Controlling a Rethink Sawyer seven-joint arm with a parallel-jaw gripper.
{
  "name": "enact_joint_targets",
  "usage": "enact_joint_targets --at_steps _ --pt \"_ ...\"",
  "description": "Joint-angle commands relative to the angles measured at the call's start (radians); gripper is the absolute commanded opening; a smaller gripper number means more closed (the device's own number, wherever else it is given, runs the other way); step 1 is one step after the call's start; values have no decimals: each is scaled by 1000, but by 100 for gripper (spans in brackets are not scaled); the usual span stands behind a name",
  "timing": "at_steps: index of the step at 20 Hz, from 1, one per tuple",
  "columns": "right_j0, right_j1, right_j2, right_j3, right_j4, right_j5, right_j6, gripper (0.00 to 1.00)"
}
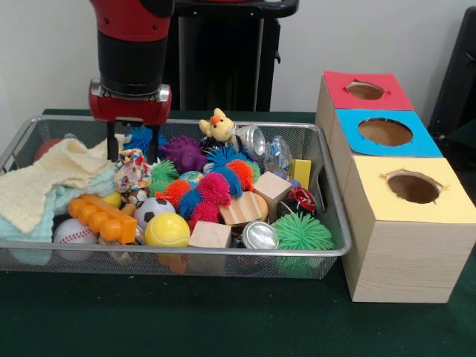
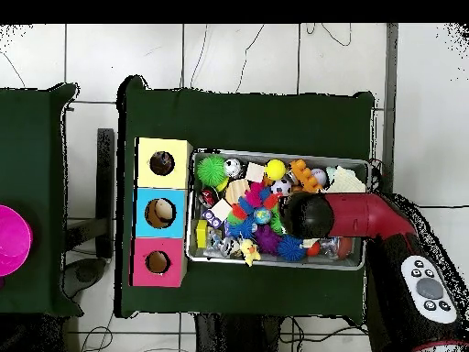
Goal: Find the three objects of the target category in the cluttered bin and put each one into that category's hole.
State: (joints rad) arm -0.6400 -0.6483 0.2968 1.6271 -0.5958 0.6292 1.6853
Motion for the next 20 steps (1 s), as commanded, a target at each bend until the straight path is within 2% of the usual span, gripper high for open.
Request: enact_joint_targets --at_steps 1,10,15,20 --pt "5 31 25 69 -5 -69 31 100" --pt "30 113 -39 11 -101 -107 24 100" --pt "39 122 -76 -5 -148 -133 29 100" --pt "56 134 -115 -27 -182 -112 28 100"
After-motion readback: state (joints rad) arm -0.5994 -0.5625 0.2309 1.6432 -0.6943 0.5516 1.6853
